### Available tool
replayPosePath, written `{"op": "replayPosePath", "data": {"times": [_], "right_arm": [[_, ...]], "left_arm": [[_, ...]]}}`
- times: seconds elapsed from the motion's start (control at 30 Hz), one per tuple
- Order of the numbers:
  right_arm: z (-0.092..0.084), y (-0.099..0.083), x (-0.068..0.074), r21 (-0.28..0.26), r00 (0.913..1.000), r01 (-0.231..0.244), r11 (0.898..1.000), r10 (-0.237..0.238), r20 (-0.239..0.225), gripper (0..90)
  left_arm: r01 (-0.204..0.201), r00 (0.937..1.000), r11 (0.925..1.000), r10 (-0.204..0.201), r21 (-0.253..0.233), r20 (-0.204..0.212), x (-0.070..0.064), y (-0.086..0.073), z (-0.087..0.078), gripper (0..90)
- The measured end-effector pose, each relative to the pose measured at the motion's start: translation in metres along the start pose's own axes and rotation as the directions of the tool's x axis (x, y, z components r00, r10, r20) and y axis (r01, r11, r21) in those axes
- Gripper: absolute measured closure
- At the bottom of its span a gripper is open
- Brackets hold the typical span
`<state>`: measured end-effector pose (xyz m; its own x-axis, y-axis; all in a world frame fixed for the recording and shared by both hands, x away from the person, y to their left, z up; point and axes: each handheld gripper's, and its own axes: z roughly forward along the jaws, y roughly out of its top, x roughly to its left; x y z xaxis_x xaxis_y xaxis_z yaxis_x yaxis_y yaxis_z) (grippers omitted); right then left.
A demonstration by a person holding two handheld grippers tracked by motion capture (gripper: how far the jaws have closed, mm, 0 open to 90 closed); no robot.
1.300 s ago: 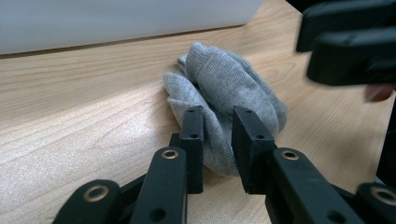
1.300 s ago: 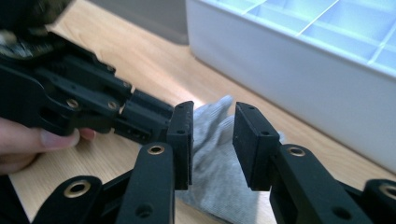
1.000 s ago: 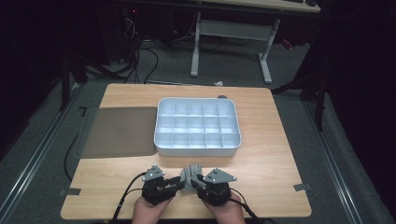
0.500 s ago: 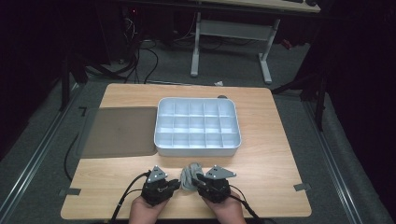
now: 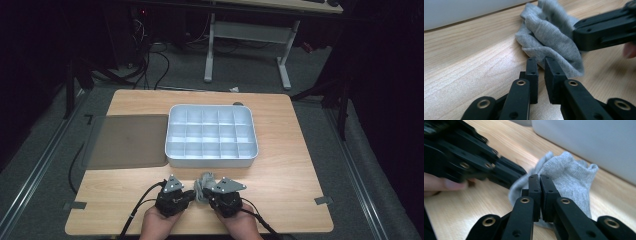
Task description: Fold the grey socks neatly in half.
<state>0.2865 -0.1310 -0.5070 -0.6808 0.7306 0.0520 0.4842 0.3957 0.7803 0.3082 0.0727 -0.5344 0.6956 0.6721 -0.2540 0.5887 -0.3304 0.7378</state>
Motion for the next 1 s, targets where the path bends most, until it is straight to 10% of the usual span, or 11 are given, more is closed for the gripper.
{"op": "replayPosePath", "data": {"times": [1.0], "right_arm": [[0.016,-0.015,0.012,0.032,0.9987,0.036,0.999,-0.035,-0.037,88.6]], "left_arm": [[0.01,0.9996,0.9965,-0.012,-0.083,-0.025,0.002,-0.003,-0.014,78.2]]}}
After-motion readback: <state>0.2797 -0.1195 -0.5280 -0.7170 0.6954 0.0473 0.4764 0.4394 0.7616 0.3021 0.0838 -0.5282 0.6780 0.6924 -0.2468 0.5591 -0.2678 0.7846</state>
